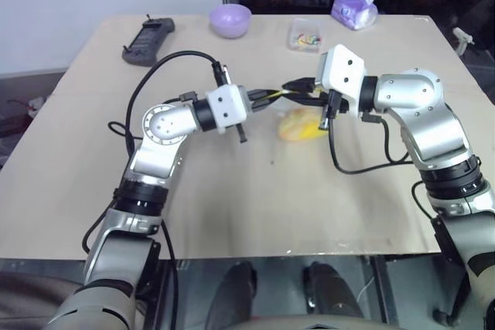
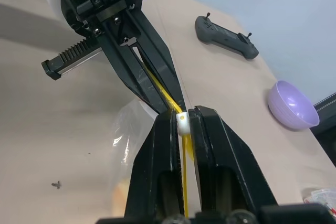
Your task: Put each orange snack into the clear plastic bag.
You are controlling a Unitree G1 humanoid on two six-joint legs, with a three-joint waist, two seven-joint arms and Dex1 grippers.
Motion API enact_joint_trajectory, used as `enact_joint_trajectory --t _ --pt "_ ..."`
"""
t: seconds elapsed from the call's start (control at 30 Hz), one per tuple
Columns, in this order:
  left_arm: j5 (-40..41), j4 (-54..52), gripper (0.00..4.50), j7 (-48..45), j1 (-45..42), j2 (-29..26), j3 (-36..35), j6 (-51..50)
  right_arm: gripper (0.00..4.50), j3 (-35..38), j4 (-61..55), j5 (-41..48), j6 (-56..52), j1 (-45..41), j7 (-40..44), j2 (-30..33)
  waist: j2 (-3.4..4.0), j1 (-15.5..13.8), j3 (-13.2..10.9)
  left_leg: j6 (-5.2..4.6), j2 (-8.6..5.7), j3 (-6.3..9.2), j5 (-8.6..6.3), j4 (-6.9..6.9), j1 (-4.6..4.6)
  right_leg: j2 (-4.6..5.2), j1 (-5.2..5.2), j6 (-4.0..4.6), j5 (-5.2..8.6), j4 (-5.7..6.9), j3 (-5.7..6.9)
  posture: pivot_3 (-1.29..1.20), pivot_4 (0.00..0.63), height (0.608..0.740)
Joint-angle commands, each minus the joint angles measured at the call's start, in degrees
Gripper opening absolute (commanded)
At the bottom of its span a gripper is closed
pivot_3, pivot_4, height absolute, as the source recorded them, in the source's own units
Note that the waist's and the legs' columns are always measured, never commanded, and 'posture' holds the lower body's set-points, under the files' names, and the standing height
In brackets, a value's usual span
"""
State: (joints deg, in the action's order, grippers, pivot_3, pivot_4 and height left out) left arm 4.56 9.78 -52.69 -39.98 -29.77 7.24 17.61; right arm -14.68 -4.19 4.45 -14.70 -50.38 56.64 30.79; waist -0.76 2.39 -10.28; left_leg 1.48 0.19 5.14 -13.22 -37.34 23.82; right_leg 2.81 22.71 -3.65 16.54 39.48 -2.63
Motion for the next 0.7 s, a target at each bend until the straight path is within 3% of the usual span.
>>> enact_joint_trajectory --t 0.03,0.4,0.53,0.7 --pt "0.2 -0.9 0.0 0.2 -0.9 0.0 -0.3 0.9 0.19 1.2 -1.3 -0.3 0.7 -0.7 -0.3 0.6 0.0 0.0 0.0 0.0 0.0 0.0 0.0 0.0 0.0 0.0 0.0 0.0 0.0 0.0 0.0 0.0 0.15 0.74" --pt "-1.2 0.7 0.0 1.8 -1.3 -0.3 -0.9 3.1 0.19 1.2 -0.5 -1.1 0.6 -0.5 -0.1 1.0 0.0 0.0 0.0 0.0 0.0 0.0 0.0 0.0 0.0 0.0 0.0 0.0 0.0 0.0 0.0 0.0 0.15 0.74" --pt "-8.5 7.2 0.0 8.3 -3.1 -1.9 -1.6 9.7 0.19 1.5 0.1 -1.7 0.7 -0.2 -0.1 1.7 0.0 0.0 0.0 0.0 0.0 0.0 0.0 0.0 0.0 0.0 0.0 0.0 0.0 0.0 0.0 0.0 0.15 0.74" --pt "-11.5 13.1 0.0 14.8 -5.5 -2.4 -3.0 14.8 0.19 1.8 0.8 -2.4 0.8 -0.3 -0.5 2.3 0.0 0.0 0.0 0.0 -0.01 0.0 0.0 0.0 0.0 0.0 0.01 0.0 0.0 0.01 0.0 0.0 0.15 0.74"
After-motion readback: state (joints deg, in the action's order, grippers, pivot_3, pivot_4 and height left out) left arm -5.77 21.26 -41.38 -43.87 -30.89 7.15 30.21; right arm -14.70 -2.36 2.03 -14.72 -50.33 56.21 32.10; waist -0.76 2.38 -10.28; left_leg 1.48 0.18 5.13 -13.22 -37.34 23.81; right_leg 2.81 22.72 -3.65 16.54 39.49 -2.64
